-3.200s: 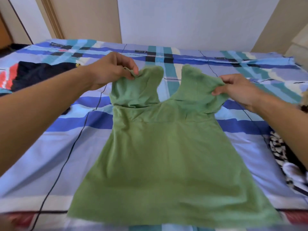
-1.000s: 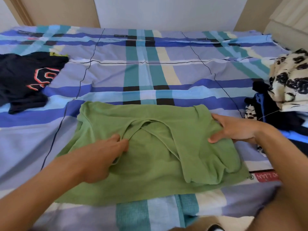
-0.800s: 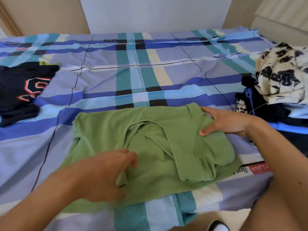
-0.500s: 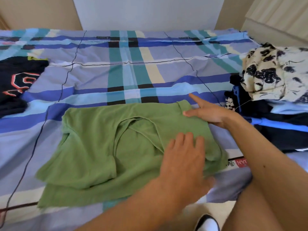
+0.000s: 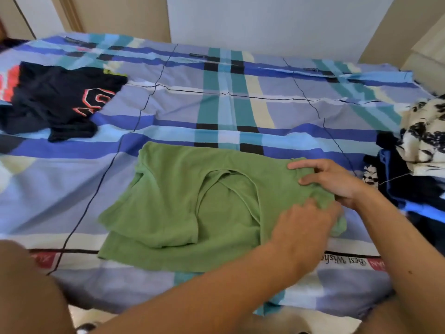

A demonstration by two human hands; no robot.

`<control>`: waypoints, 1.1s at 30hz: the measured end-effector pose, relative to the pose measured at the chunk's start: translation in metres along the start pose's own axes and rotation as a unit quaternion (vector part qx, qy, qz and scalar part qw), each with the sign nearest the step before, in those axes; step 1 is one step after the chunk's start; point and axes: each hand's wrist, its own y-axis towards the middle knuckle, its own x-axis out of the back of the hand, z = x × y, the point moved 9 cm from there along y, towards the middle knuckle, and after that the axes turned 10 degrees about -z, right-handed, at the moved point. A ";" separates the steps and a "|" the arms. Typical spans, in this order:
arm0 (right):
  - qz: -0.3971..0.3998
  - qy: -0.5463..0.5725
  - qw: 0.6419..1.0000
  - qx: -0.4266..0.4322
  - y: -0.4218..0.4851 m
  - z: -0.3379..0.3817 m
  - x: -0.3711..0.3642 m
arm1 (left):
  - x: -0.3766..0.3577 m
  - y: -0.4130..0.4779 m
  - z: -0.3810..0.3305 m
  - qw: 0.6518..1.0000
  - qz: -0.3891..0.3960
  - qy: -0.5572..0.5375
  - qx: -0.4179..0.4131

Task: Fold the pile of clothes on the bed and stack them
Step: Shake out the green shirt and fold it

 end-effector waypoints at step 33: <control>-0.020 -0.300 0.923 0.240 0.030 0.108 -0.185 | 0.080 -0.117 0.241 0.936 0.160 0.153 0.275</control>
